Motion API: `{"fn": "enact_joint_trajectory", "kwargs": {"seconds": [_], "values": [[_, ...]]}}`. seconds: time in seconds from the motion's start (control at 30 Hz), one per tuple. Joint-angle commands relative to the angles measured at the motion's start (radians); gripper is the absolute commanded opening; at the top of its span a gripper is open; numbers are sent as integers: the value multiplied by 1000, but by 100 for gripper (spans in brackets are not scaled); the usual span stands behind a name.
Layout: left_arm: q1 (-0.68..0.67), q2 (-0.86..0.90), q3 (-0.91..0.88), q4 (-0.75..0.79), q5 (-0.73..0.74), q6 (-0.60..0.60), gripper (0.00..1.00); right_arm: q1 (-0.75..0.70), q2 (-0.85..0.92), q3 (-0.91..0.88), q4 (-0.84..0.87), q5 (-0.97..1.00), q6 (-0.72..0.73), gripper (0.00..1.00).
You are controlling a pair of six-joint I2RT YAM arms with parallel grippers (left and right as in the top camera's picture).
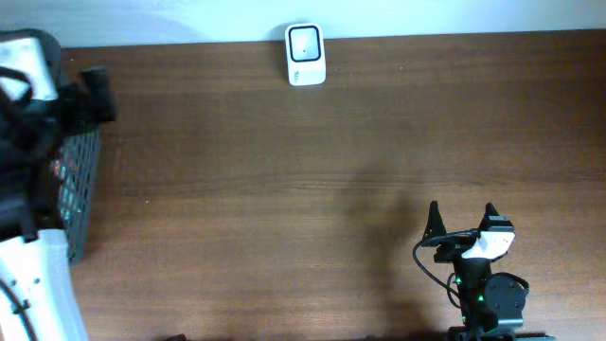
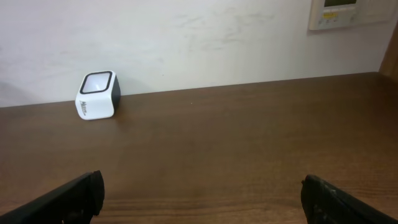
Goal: Scan the item barcode
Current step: 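Move the left gripper over the grey basket and lower inside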
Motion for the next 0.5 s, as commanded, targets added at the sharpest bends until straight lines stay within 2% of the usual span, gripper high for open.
{"fn": "enact_joint_trajectory", "kwargs": {"seconds": [0.0, 0.13, 0.23, 0.4, 0.47], "values": [[176, 4, 25, -5, -60, -64, 99, 6, -7, -8, -2, -2, 6, 98], [318, 67, 25, -8, -72, -117, 99, 6, -7, -8, -2, -2, 6, 98], [375, 161, 25, -16, -63, -145, 99, 6, -7, -8, -2, -2, 6, 98], [374, 290, 25, -18, -48, -139, 99, 6, -7, -8, -3, -2, 6, 98], [374, 311, 25, -19, -33, -102, 99, 6, -7, -8, -2, -2, 6, 98]]}}
